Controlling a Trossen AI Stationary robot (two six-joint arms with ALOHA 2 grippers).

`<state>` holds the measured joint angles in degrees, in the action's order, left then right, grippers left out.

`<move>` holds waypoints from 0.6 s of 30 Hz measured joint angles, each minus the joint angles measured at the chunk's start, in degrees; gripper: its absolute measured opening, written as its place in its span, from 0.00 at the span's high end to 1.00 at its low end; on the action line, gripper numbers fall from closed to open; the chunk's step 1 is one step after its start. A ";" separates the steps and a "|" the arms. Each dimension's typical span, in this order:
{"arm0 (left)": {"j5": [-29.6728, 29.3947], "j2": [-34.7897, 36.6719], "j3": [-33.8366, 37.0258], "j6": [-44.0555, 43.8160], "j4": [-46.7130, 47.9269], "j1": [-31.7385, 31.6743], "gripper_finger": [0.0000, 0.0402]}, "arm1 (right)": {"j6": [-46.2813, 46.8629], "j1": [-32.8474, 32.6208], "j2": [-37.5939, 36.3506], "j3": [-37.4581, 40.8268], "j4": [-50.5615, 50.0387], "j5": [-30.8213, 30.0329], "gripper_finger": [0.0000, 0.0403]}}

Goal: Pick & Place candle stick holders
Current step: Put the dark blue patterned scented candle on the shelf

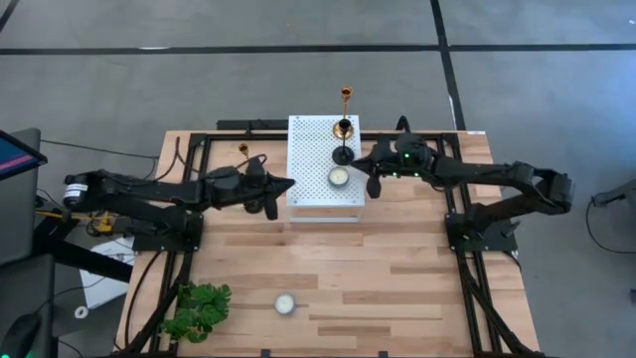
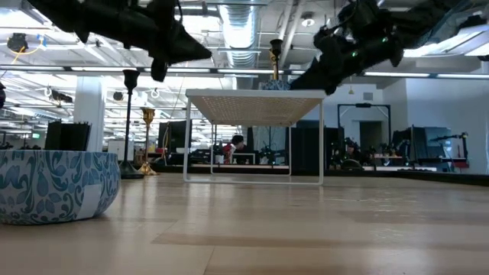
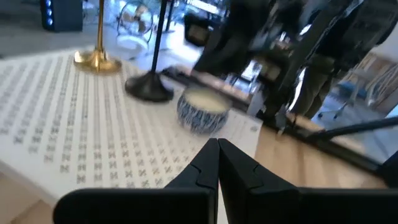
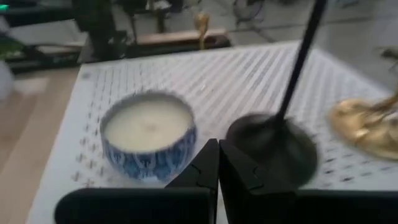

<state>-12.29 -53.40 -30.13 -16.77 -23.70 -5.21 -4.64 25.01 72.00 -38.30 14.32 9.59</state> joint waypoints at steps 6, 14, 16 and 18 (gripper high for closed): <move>-0.42 -8.51 -3.34 1.87 0.24 -1.09 0.99 | 0.20 -0.30 -7.73 -0.04 -5.98 -1.23 1.00; -4.13 -17.43 -13.04 7.76 0.06 -5.05 0.99 | 0.20 -1.51 -13.86 -0.04 -10.14 -6.41 1.00; -4.20 -19.16 -14.24 7.51 -0.04 -5.34 0.99 | 0.18 -1.81 -14.72 -0.04 -10.92 -7.04 1.00; -4.20 -20.77 -15.30 7.36 0.26 -5.31 0.99 | 0.20 -1.79 -15.16 -0.04 -11.15 -7.11 1.00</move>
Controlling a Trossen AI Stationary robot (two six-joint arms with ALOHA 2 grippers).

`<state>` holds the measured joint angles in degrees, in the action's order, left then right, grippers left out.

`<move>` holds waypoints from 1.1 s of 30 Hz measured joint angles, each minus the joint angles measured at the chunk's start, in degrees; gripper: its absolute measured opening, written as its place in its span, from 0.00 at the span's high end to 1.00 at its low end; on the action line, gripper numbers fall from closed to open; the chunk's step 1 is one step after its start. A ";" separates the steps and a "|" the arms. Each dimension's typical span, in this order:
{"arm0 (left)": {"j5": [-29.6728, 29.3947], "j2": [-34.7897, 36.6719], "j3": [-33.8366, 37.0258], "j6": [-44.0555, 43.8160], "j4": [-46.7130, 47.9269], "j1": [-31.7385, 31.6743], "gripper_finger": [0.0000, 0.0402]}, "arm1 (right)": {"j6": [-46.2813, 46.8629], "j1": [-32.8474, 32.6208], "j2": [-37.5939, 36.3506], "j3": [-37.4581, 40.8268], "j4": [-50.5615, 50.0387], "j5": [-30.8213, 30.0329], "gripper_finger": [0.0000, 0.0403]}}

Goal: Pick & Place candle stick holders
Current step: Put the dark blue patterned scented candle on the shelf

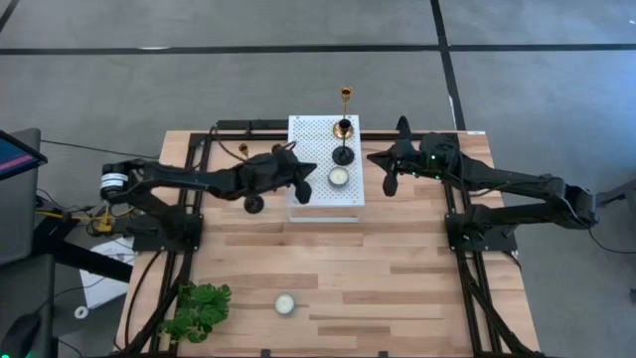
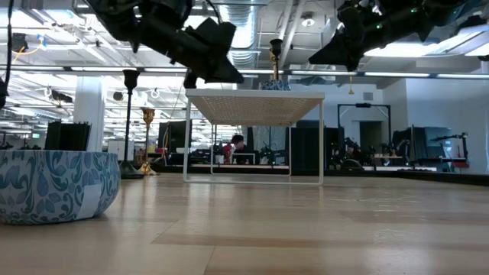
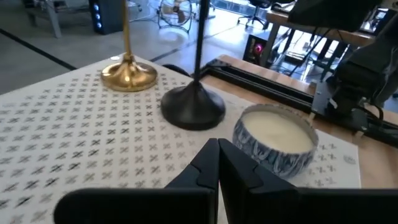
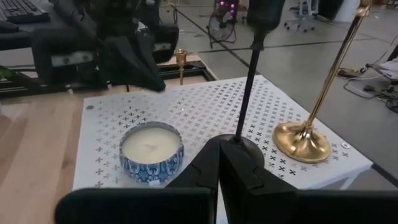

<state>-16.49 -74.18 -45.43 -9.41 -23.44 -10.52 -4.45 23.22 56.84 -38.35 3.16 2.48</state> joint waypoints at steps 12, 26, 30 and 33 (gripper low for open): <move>0.23 -7.20 -6.11 -0.56 -0.17 0.48 0.99 | -0.63 0.04 -0.31 0.00 -1.34 -1.05 1.00; -0.09 -8.13 -6.38 -3.39 0.86 0.48 0.99 | -1.73 0.04 -0.31 0.00 -1.45 -1.05 1.00; -0.24 -8.10 -6.38 -3.41 0.47 0.76 0.99 | -1.72 0.04 -0.31 0.02 -1.45 -1.05 1.00; -0.20 -8.10 -6.38 -3.62 0.46 0.81 0.99 | -1.97 0.04 -0.31 0.02 -1.45 -1.05 1.00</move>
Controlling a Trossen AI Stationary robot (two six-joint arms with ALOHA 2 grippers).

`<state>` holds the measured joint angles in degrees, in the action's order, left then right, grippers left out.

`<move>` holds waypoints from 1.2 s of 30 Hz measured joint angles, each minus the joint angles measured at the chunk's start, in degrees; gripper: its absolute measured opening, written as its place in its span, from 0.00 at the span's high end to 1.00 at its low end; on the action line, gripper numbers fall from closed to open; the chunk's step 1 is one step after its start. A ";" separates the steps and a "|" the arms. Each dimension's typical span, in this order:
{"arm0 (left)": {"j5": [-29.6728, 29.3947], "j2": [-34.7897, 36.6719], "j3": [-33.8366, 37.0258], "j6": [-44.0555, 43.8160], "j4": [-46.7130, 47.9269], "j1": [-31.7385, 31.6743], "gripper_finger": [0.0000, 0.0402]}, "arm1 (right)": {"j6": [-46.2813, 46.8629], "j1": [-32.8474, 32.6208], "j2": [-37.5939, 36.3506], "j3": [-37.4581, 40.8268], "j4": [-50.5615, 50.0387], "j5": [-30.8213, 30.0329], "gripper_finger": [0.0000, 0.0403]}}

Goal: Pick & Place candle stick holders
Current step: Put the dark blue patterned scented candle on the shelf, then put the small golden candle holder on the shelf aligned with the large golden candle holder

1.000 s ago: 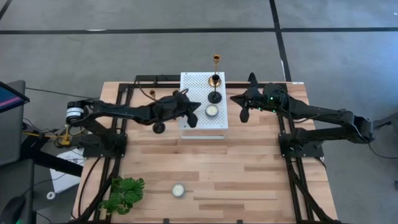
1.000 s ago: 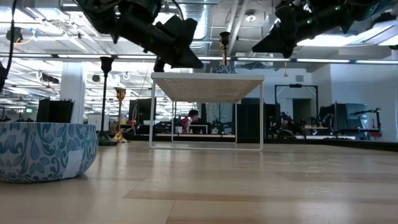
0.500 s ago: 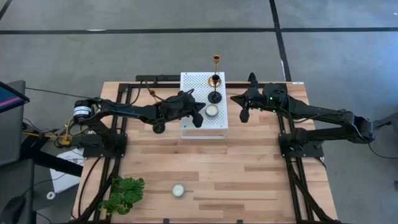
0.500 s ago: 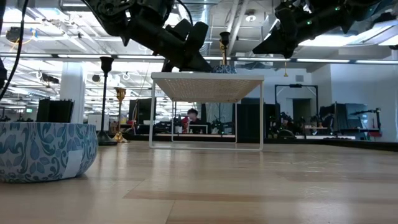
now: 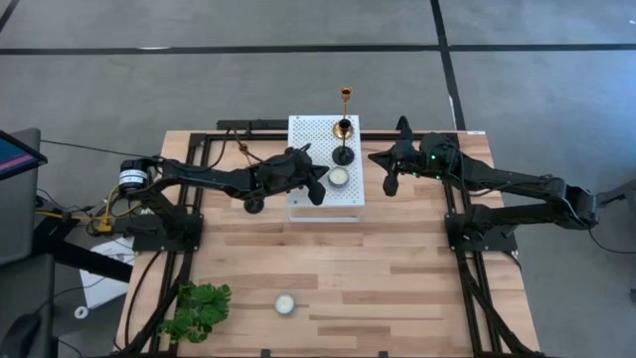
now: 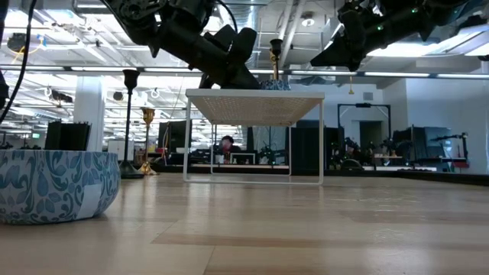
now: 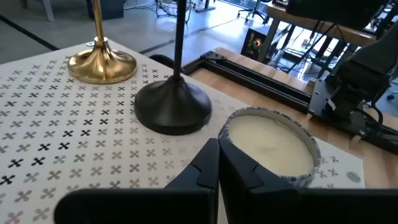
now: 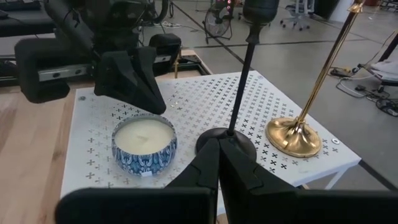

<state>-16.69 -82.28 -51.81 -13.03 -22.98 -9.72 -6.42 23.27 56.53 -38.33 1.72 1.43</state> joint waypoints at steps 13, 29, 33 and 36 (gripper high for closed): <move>-0.02 -1.64 -0.04 -1.87 -0.54 1.62 0.99 | -0.17 0.00 0.02 0.02 0.02 0.00 1.00; -1.13 -1.49 -0.02 -2.04 -1.07 3.76 0.99 | -0.15 0.00 0.02 0.02 0.02 0.00 1.00; -5.20 0.96 0.04 2.83 -0.94 5.38 0.99 | -0.15 0.00 0.00 0.02 0.37 0.00 1.00; -8.81 4.34 0.04 6.71 -0.31 6.25 0.99 | -0.13 0.00 -0.39 0.02 0.59 0.00 1.00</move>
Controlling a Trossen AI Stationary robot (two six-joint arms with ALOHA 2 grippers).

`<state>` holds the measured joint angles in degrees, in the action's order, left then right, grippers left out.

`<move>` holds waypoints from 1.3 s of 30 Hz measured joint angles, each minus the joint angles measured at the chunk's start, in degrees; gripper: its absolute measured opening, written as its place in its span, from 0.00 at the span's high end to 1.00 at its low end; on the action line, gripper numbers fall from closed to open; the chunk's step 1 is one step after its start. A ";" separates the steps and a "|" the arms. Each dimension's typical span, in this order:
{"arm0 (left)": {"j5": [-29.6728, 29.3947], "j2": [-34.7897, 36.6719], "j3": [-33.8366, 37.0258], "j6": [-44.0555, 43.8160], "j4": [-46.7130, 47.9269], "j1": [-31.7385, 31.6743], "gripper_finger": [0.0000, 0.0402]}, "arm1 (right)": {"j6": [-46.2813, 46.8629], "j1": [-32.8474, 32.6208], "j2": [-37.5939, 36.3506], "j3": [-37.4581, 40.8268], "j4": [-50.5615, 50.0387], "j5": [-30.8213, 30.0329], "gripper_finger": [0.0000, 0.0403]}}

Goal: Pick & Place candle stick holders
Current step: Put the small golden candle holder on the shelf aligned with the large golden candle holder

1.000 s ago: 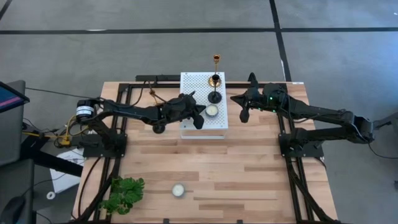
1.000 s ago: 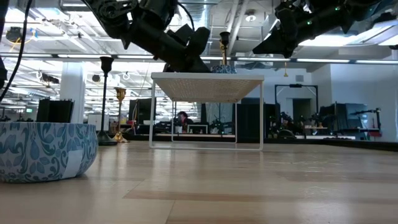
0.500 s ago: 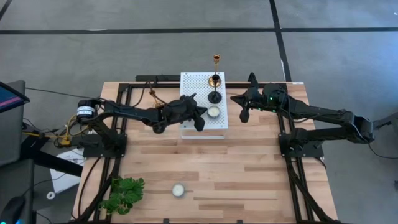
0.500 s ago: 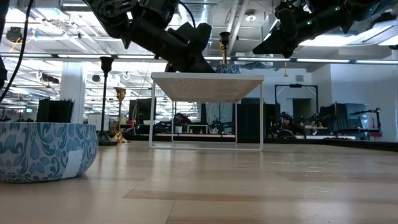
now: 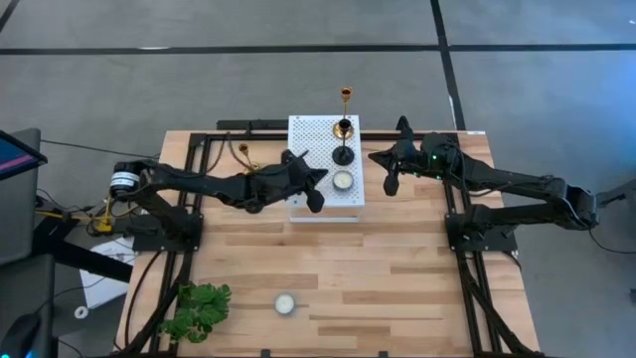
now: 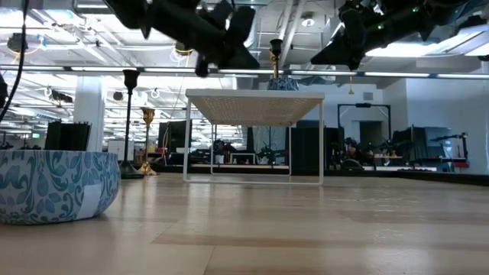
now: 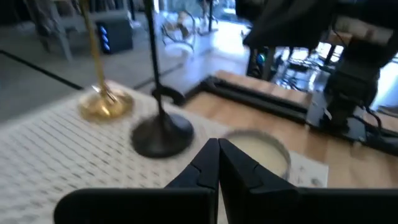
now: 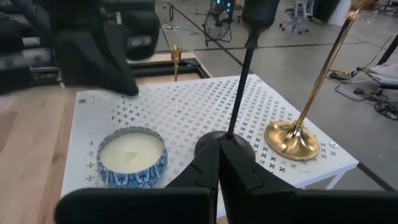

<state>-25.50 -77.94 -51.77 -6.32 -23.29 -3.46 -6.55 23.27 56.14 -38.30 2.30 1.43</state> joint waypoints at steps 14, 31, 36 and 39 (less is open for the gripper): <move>-18.31 23.90 -0.02 10.43 20.86 11.85 0.99 | 1.03 0.00 -4.30 0.00 -0.11 0.00 1.00; -25.15 37.74 -0.02 9.63 32.17 23.80 0.99 | 2.08 -0.04 -4.88 0.00 -0.20 0.00 1.00; -15.40 38.28 -0.02 -0.49 42.13 23.78 0.99 | 2.08 0.00 -4.85 0.00 -0.22 0.00 1.00; -10.36 38.28 -0.02 -8.04 49.61 23.78 0.99 | 2.08 0.00 -4.85 0.00 -0.21 0.00 1.00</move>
<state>-35.86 -39.66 -51.79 -14.36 26.32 20.32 -4.47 23.27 51.29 -38.30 2.09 1.43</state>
